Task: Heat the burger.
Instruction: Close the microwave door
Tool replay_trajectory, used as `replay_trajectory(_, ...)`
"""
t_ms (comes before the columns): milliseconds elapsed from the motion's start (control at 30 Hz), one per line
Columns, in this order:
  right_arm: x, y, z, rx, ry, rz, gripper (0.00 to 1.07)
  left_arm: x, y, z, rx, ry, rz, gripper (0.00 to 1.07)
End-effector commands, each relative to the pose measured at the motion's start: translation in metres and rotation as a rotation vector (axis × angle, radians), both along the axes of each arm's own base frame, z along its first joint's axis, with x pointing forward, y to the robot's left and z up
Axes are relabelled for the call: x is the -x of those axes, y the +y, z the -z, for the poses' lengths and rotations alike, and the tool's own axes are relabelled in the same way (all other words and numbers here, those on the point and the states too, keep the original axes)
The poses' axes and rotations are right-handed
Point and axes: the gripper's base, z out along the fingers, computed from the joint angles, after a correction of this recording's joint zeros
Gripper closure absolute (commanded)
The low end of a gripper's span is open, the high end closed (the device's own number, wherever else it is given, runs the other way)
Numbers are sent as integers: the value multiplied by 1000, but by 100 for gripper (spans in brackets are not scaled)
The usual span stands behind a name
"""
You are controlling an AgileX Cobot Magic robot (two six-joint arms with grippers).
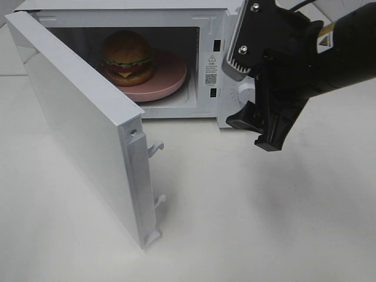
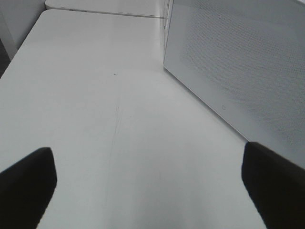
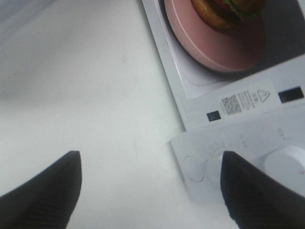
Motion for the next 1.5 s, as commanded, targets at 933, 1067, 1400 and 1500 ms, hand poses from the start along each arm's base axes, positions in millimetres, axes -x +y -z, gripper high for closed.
replay_trajectory(933,135,-88,-59,-256,471,660,31,3,0,0,2,-35,4,9)
replay_trajectory(1067,150,-98,-64,-275,459,660,31,3,0,0,2,-35,4,9)
replay_trajectory(1400,195,-134,-78,-417,280,706,31,3,0,0,2,-35,4,9)
replay_trajectory(1500,206,-143,-80,-466,210,769,31,3,0,0,2,-35,4,9)
